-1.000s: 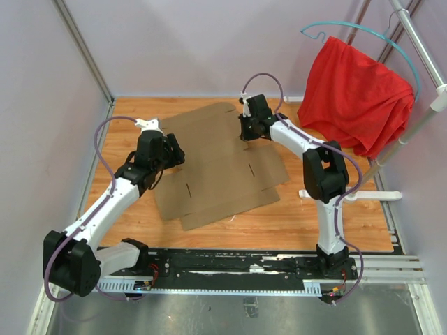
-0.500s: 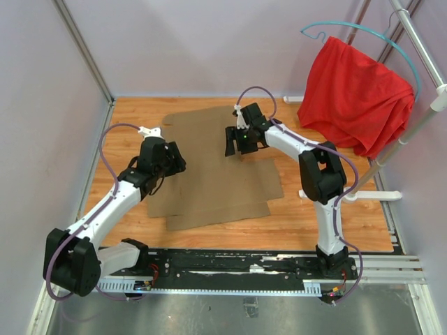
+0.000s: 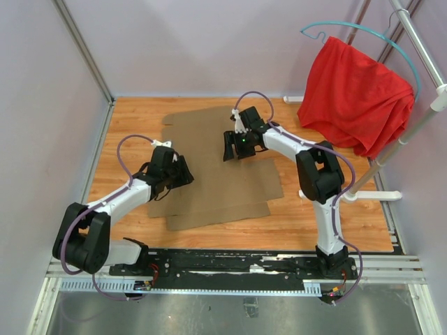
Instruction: Fold the paper box
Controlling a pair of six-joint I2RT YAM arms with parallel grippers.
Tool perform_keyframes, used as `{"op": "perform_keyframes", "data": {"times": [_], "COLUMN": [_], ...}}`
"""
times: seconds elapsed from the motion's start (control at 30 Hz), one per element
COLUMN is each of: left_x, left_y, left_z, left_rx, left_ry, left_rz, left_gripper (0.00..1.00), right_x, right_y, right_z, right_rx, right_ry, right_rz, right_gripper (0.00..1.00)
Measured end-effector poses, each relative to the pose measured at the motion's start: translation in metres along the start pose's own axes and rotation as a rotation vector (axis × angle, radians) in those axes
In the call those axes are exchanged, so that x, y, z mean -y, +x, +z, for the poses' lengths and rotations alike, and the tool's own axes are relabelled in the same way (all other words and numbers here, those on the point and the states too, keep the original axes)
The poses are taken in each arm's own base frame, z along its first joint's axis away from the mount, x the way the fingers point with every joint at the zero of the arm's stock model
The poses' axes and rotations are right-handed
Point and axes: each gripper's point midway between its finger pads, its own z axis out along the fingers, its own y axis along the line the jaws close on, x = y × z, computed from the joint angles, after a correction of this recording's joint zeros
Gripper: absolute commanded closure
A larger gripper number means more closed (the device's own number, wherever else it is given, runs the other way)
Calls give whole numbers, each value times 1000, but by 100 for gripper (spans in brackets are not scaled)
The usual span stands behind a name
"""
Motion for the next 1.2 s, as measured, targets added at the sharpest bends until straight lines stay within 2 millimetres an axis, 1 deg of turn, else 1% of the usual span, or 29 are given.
{"op": "perform_keyframes", "data": {"times": [0.13,0.27,0.4,0.47,0.5,0.53,0.57,0.6,0.67,0.7,0.73,0.77,0.8,0.83,0.87,0.9,0.93,0.97,1.0,1.03,1.1,1.17,1.2], "left_x": [1,4,4,5,5,6,8,10,15,17,18,19,19,18,18,17,15,14,14,13,10,9,7], "left_y": [7,4,4,4,2,1,-2,-5,-13,-16,-18,-20,-20,-20,-18,-17,-15,-13,-11,-10,-6,-3,0], "left_z": [3,3,3,2,0,-2,-6,-10,-23,-29,-36,-42,-48,-54,-58,-61,-65,-68,-70,-72,-76,-79,-80], "left_rx": [-17,-8,-7,-5,-1,6,17,29,70,87,111,126,141,154,161,165,169,168,169,171,174,175,174], "left_ry": [11,21,25,26,29,33,40,48,75,86,100,110,119,129,134,137,140,141,143,145,148,151,152], "left_rz": [3,5,5,5,5,5,5,5,4,4,3,1,-1,-4,-8,-10,-15,-18,-21,-23,-31,-39,-44], "left_gripper": [44,44,44,43,43,43,43,42,42,42,42,42,42,42,42,42,41,41,41,41,41,41,41], "right_x": [4,4,6,8,8,8,6,4,-2,-6,-10,-14,-15,-13,-8,2,9,12,13,11,6,1,3], "right_y": [2,0,1,4,7,7,6,6,6,8,13,19,27,43,60,81,107,128,148,165,180,183,184], "right_z": [13,12,6,-6,-17,-31,-44,-62,-97,-113,-127,-138,-145,-148,-147,-142,-134,-129,-125,-125,-129,-135,-138], "right_rx": [-13,-9,0,6,14,29,51,81,144,167,191,207,231,230,208,171,111,59,9,-31,-56,-38,-22], "right_ry": [-3,-1,27,57,74,91,104,118,127,114,75,13,-54,-123,-155,-154,-137,-118,-80,-43,26,69,99], "right_rz": [7,6,-1,-3,-6,-10,-19,-21,9,28,45,60,81,114,154,192,224,245,246,231,175,129,119], "right_gripper": [31,31,30,30,43,79,97,99,99,93,75,57,46,37,27,17,9,4,1,1,2,2,2]}}
